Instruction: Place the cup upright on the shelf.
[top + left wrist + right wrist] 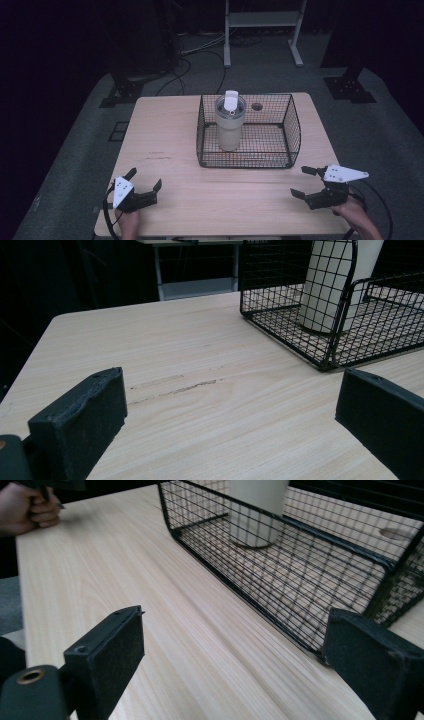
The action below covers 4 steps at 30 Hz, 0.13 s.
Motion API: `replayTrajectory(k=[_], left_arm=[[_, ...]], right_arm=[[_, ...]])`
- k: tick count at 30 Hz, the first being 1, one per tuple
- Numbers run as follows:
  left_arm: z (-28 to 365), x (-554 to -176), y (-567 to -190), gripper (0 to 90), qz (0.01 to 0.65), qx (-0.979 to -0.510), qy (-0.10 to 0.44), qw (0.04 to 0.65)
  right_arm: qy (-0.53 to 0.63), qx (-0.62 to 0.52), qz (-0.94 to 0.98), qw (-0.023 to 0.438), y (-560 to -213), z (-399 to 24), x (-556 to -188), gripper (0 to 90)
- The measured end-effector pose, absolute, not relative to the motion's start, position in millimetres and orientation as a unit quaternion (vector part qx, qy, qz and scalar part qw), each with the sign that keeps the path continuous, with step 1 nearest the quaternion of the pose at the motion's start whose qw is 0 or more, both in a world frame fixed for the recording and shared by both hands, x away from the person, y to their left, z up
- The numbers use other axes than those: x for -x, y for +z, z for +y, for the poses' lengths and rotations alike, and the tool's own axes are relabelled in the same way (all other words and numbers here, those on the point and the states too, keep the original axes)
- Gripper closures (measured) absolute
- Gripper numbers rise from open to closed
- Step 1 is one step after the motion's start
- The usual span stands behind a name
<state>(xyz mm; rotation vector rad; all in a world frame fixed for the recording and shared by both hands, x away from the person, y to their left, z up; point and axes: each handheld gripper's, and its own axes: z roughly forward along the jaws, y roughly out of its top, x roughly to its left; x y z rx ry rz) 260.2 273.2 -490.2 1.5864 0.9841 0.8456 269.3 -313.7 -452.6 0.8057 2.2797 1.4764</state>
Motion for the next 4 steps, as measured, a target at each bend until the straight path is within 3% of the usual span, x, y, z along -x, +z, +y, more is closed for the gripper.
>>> replayTrajectory(k=[4], left_arm=[[273.3, -261.1, -490.0, 0.0, 0.411, -0.662, 0.351, 0.519]], right_arm=[[0.507, -0.297, 0.793, 0.164, -460.1, -313.7, -267.7, 9.1]])
